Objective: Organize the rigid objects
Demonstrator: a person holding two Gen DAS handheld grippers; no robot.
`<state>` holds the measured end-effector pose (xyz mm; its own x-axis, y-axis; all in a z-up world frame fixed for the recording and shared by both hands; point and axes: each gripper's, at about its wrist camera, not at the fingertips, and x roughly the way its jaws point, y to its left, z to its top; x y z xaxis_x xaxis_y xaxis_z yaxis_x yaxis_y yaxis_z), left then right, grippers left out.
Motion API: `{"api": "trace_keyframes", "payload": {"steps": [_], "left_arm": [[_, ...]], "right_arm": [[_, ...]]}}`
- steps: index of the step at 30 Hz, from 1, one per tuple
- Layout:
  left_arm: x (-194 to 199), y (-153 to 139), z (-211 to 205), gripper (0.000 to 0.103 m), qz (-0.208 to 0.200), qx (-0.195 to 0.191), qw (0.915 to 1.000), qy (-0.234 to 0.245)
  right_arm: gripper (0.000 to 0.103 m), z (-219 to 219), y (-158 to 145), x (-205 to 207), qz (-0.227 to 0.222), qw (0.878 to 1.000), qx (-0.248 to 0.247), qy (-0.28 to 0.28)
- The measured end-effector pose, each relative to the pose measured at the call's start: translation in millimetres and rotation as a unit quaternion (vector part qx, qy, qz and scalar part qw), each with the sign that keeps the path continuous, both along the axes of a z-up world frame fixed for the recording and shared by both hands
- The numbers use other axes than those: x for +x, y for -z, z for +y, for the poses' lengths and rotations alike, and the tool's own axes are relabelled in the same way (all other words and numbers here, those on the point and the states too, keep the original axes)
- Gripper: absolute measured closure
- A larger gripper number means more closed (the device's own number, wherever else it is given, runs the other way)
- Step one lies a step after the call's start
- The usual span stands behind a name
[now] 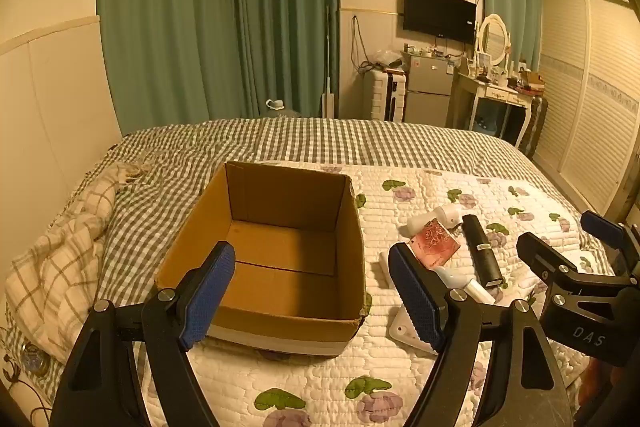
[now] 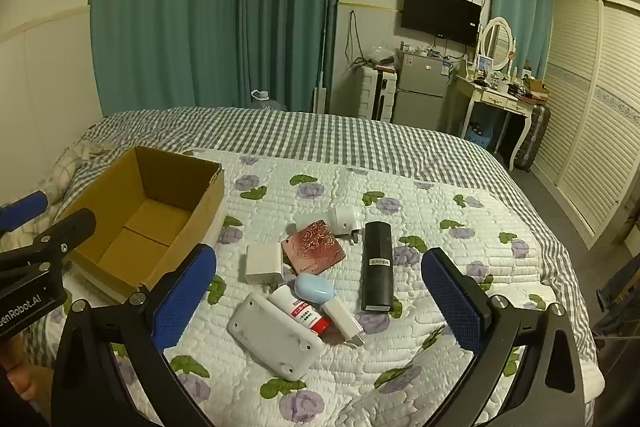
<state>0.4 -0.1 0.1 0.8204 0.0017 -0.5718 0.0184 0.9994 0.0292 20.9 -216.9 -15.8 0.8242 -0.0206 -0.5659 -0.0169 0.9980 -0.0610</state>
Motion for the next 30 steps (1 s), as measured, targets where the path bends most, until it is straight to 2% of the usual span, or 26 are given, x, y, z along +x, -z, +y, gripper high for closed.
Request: {"api": "trace_keyframes", "payload": {"steps": [7, 8, 30], "left_arm": [[-1.5, -1.7, -9.6, 0.021, -0.003, 0.004, 1.0, -0.001], [1.2, -3.3, -1.2, 0.021, -0.001, -0.008, 1.0, -0.002], [1.3, -2.9, 1.1, 0.021, 0.0, -0.007, 1.0, 0.001]], "right_arm": [[0.0, 0.2, -0.1, 0.0, 0.0, 1.0, 0.0, 0.0], [0.0, 0.7, -0.4, -0.2, 0.0, 1.0, 0.0, -0.001], [0.0, -0.1, 0.0, 1.8, 0.003, 1.0, 0.006, 0.0]]}}
